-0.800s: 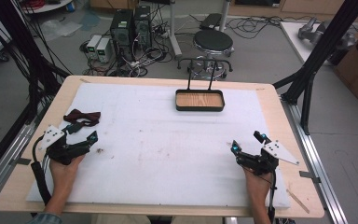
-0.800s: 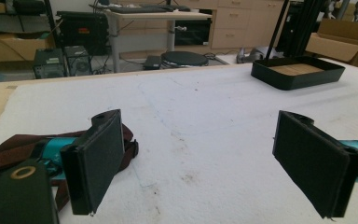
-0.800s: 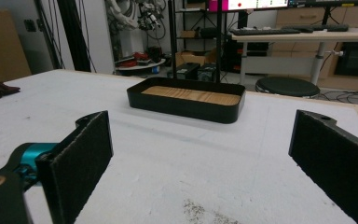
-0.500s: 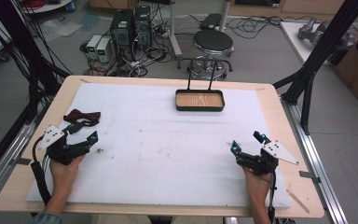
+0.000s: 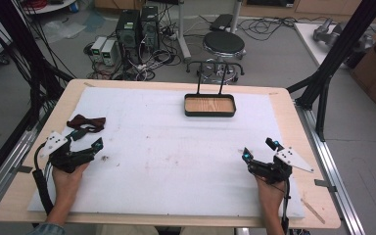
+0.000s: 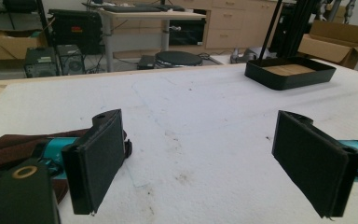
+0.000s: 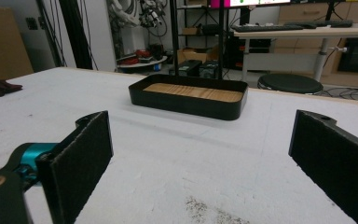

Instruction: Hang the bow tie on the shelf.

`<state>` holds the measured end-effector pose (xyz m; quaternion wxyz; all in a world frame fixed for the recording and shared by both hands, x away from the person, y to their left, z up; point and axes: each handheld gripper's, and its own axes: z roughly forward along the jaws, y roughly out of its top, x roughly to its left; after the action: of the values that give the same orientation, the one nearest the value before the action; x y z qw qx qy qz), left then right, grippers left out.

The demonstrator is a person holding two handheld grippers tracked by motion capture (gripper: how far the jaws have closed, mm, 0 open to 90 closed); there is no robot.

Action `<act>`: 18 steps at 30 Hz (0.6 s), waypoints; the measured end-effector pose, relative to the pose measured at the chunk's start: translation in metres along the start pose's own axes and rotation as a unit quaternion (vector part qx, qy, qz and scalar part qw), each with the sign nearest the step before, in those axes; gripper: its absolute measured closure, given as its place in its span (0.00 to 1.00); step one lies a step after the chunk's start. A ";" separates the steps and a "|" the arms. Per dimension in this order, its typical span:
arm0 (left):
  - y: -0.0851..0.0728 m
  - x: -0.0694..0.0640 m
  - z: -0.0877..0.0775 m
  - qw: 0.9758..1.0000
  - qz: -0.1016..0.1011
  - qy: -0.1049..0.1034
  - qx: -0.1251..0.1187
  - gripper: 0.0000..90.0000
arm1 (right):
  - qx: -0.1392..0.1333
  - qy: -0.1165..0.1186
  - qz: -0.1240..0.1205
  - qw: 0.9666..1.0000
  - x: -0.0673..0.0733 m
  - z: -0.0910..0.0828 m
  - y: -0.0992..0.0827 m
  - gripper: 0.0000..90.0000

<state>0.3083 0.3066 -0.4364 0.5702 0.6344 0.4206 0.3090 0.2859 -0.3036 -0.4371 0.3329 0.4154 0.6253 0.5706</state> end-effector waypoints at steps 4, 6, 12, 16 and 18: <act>0.000 0.001 0.000 1.000 -0.003 0.001 -0.002 0.19 | 0.001 0.001 0.003 1.000 0.000 0.000 0.000 0.06; 0.001 0.003 -0.001 1.000 -0.008 -0.005 -0.004 0.19 | 0.001 0.001 0.003 1.000 0.000 0.000 0.000 0.06; 0.003 0.010 -0.002 0.999 -0.019 -0.025 -0.012 0.19 | 0.001 0.002 0.000 1.000 -0.001 0.001 0.000 0.06; 0.005 0.019 -0.001 0.999 -0.027 -0.020 -0.011 0.19 | 0.002 0.002 0.000 1.000 0.000 0.001 0.000 0.06; 0.009 0.027 -0.002 0.999 -0.029 -0.014 -0.010 0.19 | 0.002 0.002 -0.001 1.000 -0.001 0.001 0.000 0.06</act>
<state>0.3201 0.3315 -0.4300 0.5911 0.6205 0.4276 0.2877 0.2868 -0.3039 -0.4375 0.3311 0.4146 0.6274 0.5700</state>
